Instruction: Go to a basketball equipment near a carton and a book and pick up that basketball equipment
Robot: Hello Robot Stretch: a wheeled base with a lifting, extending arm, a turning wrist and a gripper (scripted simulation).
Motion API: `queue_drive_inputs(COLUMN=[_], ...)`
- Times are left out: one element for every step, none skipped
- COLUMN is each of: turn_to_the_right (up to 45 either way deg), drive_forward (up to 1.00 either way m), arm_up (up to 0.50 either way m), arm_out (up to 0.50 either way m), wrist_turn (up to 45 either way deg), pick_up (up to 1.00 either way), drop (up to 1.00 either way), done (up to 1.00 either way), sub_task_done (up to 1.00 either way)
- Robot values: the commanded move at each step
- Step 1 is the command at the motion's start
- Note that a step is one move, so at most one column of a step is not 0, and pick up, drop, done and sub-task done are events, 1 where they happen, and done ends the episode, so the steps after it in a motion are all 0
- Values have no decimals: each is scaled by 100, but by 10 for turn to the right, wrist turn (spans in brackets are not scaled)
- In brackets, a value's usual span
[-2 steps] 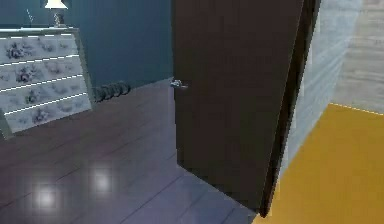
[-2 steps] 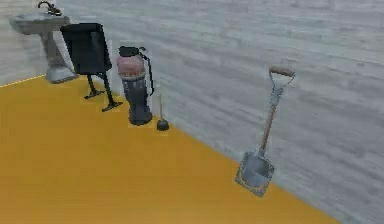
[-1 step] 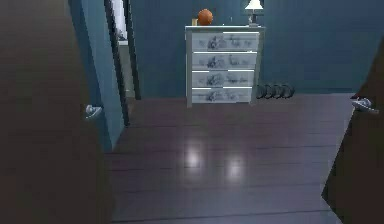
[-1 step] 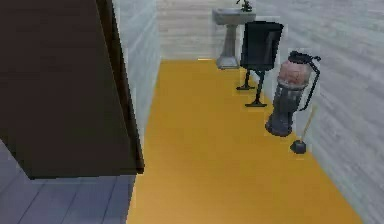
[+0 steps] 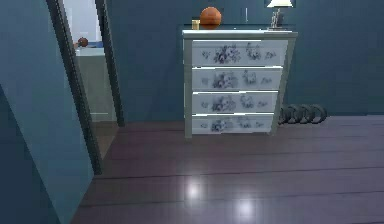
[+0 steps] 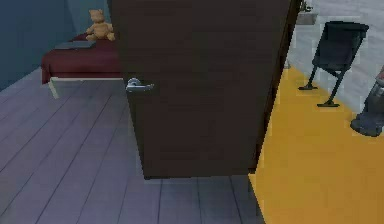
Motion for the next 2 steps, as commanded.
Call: queue_drive_inputs(turn_to_the_right=[-90, 0], drive_forward=[0, 35], arm_up=[0, 0], arm_out=[0, 0], wrist_turn=[0, 0], pick_up=[0, 0], drop=[0, 0], done=[0, 0], sub_task_done=[0, 0])
